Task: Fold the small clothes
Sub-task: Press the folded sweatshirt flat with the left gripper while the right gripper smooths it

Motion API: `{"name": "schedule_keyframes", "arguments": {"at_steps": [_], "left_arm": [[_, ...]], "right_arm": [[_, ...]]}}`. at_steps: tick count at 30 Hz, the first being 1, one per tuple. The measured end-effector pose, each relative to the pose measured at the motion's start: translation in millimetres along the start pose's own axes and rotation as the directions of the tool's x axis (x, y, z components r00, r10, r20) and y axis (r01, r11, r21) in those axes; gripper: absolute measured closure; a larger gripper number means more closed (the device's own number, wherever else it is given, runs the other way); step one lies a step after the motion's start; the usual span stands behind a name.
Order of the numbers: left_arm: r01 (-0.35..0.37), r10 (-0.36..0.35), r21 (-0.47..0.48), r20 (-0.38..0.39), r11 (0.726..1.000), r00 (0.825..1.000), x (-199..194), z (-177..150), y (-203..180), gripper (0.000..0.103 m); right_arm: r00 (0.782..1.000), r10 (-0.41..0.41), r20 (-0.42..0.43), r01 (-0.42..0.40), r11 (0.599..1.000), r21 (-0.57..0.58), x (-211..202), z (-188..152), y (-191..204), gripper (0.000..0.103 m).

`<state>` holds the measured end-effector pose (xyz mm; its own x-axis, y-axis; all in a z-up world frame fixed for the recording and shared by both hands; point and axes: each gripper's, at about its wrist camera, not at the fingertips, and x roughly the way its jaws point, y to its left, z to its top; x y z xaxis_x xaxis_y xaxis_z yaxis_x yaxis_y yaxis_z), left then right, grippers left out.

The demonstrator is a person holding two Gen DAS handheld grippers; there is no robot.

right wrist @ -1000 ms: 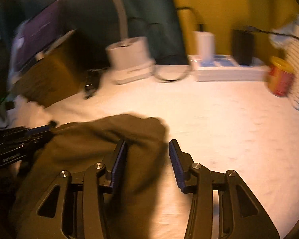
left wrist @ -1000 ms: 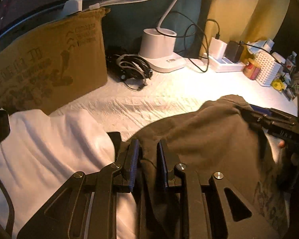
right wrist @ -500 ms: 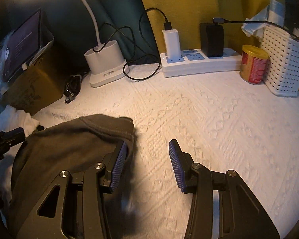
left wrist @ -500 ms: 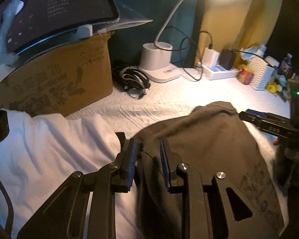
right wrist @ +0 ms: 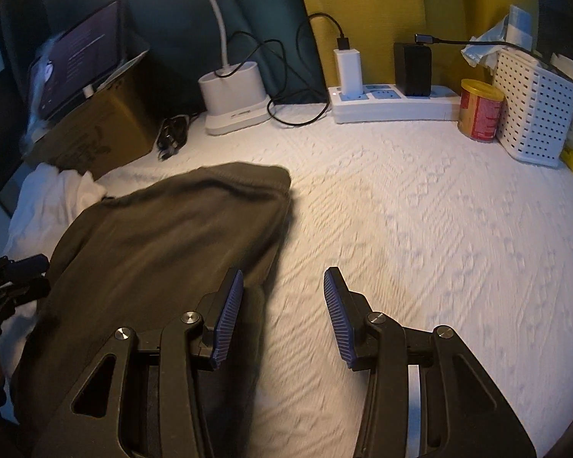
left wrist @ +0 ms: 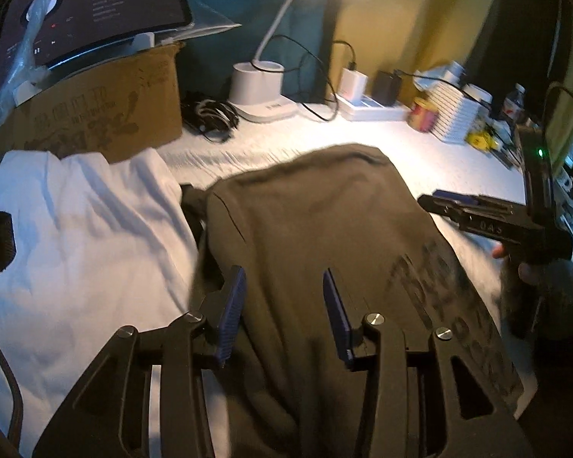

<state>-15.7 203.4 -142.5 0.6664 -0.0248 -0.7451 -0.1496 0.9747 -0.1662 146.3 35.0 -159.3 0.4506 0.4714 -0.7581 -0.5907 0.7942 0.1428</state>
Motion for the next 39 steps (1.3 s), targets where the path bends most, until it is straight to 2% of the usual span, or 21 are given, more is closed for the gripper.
{"name": "schedule_keyframes", "arguments": {"at_steps": [11,21,25,28,34,39], "left_arm": [[-0.037,0.036,-0.02,-0.063,0.999,0.997,2.6,-40.1,-2.5,0.062],[-0.093,0.094,0.037,-0.011,0.995,0.996,-2.7,-55.7,-7.1,0.061],[-0.145,0.145,0.012,-0.008,0.989,0.989,-7.5,-59.1,-1.8,0.058],[-0.112,0.112,-0.026,0.012,0.993,0.994,-18.0,-64.8,2.7,0.058],[-0.093,0.093,0.004,0.075,0.996,0.993,-44.5,-85.6,-12.7,0.058],[-0.09,0.089,0.007,0.091,0.996,0.992,-51.7,-101.2,-21.6,0.058]], "right_arm": [[0.999,0.028,-0.028,-0.03,0.998,-0.05,-23.7,-38.4,23.1,0.057],[0.999,0.015,-0.045,-0.018,0.997,-0.073,-44.1,-68.4,28.4,0.057],[0.999,0.007,-0.044,-0.01,0.998,-0.068,-52.0,-76.1,24.0,0.057],[0.999,0.015,-0.039,-0.017,0.997,-0.072,-59.8,-83.4,24.9,0.057],[0.996,0.072,-0.052,-0.076,0.994,-0.081,-72.7,-102.4,35.9,0.057],[0.991,0.113,-0.066,-0.119,0.989,-0.093,-82.5,-117.4,45.6,0.057]]}}
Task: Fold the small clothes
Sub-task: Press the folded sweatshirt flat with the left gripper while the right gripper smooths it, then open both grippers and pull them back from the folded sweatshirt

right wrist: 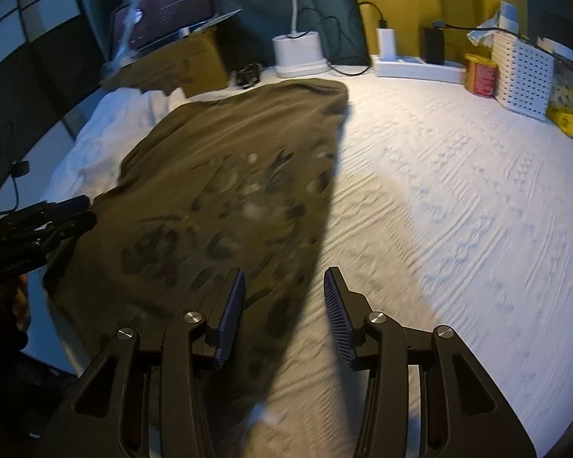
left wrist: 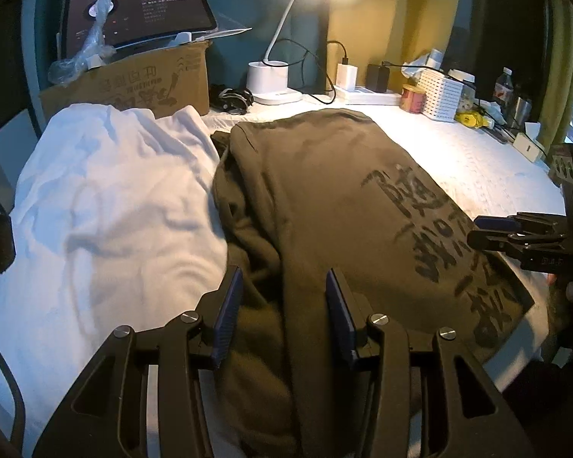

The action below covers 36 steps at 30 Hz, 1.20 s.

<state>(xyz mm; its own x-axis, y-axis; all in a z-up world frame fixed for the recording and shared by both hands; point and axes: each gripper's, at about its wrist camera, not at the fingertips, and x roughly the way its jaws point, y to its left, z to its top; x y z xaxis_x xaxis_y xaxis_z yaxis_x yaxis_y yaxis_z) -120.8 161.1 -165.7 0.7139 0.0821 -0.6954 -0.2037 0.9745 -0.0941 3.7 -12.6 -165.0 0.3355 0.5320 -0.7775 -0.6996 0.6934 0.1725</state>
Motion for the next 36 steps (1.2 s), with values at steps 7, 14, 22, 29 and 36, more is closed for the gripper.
{"name": "schedule_keyframes", "arguments": {"at_steps": [7,14,22,29,36], "left_arm": [[-0.01,0.01,-0.022,-0.005,1.0,1.0,-6.1,-12.9,0.8,0.048],[-0.021,0.021,-0.009,-0.026,1.0,0.999,-9.2,-18.7,0.0,0.048],[-0.055,0.056,0.015,-0.053,0.998,0.997,-14.8,-22.5,-4.9,0.048],[-0.039,0.04,0.017,-0.084,0.999,0.996,-17.8,-31.0,-7.4,0.045],[-0.062,0.069,0.059,-0.122,0.996,0.99,-25.2,-24.3,-15.8,0.044]], "right_arm": [[0.999,0.042,0.005,-0.042,0.999,-0.008,-10.8,-22.3,16.3,0.079],[0.998,0.07,-0.004,-0.07,0.997,-0.018,-16.1,-32.7,24.7,0.088],[0.997,0.082,0.004,-0.082,0.997,-0.014,-21.8,-42.6,28.1,0.088],[0.997,0.078,0.008,-0.078,0.996,-0.039,-26.8,-52.0,36.0,0.088],[0.994,0.111,0.014,-0.111,0.994,-0.026,-33.8,-58.6,34.7,0.088]]}}
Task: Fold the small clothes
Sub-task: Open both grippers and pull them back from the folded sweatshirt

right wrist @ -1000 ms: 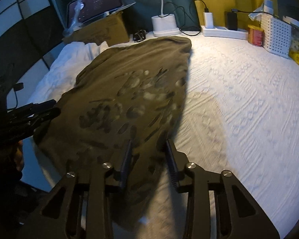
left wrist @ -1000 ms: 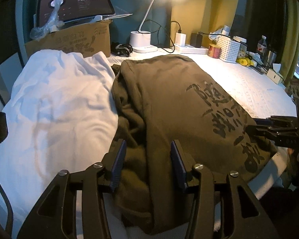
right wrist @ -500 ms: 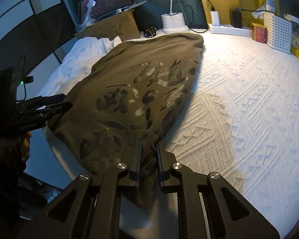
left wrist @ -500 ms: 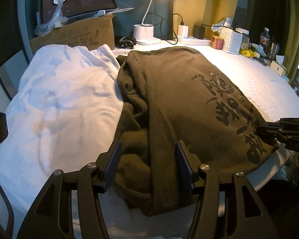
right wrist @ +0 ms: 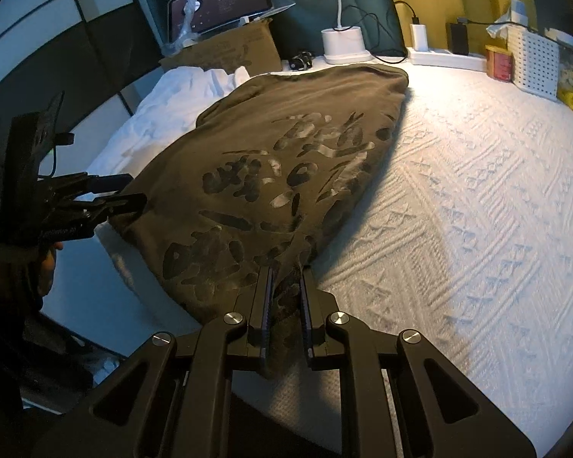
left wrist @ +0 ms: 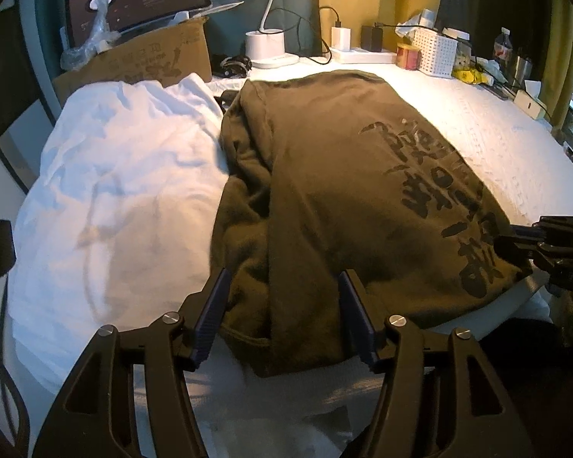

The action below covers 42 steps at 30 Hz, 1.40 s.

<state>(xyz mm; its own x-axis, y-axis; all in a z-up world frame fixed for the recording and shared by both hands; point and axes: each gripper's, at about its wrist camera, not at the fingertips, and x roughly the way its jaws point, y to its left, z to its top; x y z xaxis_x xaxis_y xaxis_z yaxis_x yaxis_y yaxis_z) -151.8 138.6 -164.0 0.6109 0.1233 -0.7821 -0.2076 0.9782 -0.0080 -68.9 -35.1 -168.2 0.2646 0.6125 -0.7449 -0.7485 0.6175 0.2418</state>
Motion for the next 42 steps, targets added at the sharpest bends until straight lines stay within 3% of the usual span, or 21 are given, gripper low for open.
{"name": "schedule_keyframes", "arguments": {"at_steps": [4,6,14,16,19,22,33,42], "left_arm": [[0.03,-0.031,0.017,0.048,0.999,0.998,-8.3,8.8,-14.5,0.039],[0.044,-0.047,0.035,0.067,0.998,0.997,-10.0,12.8,-24.6,0.032],[0.089,-0.093,0.049,0.088,0.995,0.992,-2.3,33.4,-52.6,0.031],[0.1,-0.105,0.052,0.097,0.994,0.99,0.2,39.5,-60.4,0.031],[0.101,-0.107,0.058,0.112,0.993,0.988,4.1,47.2,-70.6,0.016],[0.118,-0.125,0.054,0.136,0.992,0.983,7.1,54.5,-79.5,0.013],[0.171,-0.17,0.015,0.224,0.985,0.96,6.8,77.7,-103.1,0.013],[0.219,-0.231,0.073,0.284,0.973,0.931,-6.0,88.5,-133.4,0.013]], "right_arm": [[1.0,-0.003,0.0,0.003,1.0,0.011,-4.7,0.3,-5.4,0.087],[1.0,-0.017,0.006,0.017,1.0,0.001,-8.7,0.2,-6.4,0.078],[0.996,-0.067,0.051,0.066,0.997,0.031,-25.8,3.6,-30.5,0.047],[0.995,-0.084,0.059,0.082,0.996,0.044,-30.2,4.5,-39.2,0.041],[0.992,-0.109,0.067,0.105,0.992,0.067,-36.9,6.0,-53.4,0.038],[0.988,-0.136,0.077,0.129,0.987,0.095,-44.9,6.2,-69.7,0.031],[0.962,-0.251,0.103,0.233,0.959,0.165,-69.6,9.8,-116.8,0.03],[0.933,-0.327,0.148,0.295,0.933,0.203,-104.9,19.4,-142.5,0.03]]}}
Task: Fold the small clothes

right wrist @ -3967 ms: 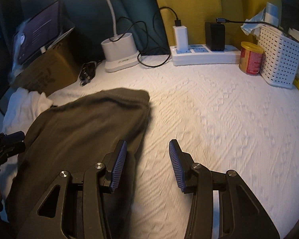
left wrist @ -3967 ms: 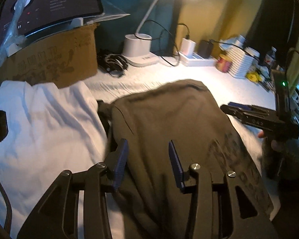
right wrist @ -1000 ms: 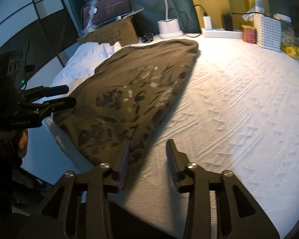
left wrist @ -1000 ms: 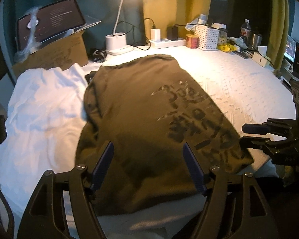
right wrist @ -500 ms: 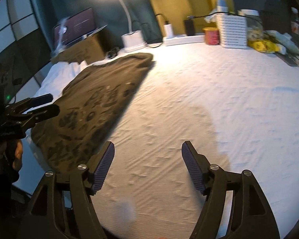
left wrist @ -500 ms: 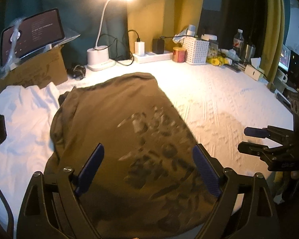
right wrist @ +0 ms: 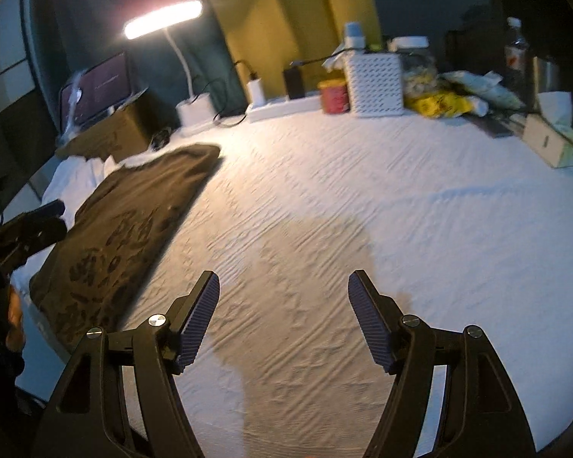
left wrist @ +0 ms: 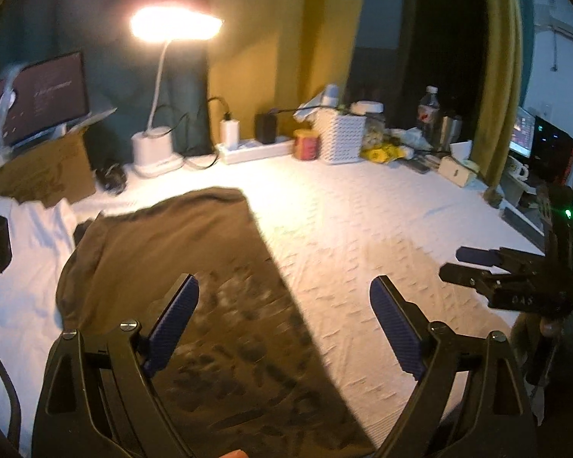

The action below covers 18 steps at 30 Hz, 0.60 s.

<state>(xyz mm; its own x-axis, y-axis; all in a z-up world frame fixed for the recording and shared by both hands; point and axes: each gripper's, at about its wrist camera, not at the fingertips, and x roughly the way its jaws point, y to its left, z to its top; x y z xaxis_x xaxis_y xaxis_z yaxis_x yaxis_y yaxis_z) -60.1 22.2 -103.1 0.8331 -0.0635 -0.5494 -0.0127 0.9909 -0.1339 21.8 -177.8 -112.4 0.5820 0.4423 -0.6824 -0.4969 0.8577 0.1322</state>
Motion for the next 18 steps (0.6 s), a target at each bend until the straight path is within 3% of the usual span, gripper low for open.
{"name": "schedule_keyframes", "arguments": {"at_steps": [4,7,18], "left_arm": [[-0.022,0.02,0.038,0.061,0.999,0.998,-6.5,10.4,-15.1,0.012],[-0.029,0.024,0.049,0.105,0.998,0.994,-11.1,19.1,-20.9,0.002],[-0.028,0.007,0.086,0.236,0.996,0.972,-46.6,46.8,-36.1,0.002]], "right_arm": [[0.999,-0.034,0.032,0.034,0.999,0.003,-15.7,11.2,-6.7,0.03],[0.997,-0.056,0.059,0.058,0.998,-0.019,-28.8,20.4,-5.9,0.03],[0.964,-0.113,0.242,0.131,0.989,-0.063,-98.6,52.3,11.5,0.03]]}}
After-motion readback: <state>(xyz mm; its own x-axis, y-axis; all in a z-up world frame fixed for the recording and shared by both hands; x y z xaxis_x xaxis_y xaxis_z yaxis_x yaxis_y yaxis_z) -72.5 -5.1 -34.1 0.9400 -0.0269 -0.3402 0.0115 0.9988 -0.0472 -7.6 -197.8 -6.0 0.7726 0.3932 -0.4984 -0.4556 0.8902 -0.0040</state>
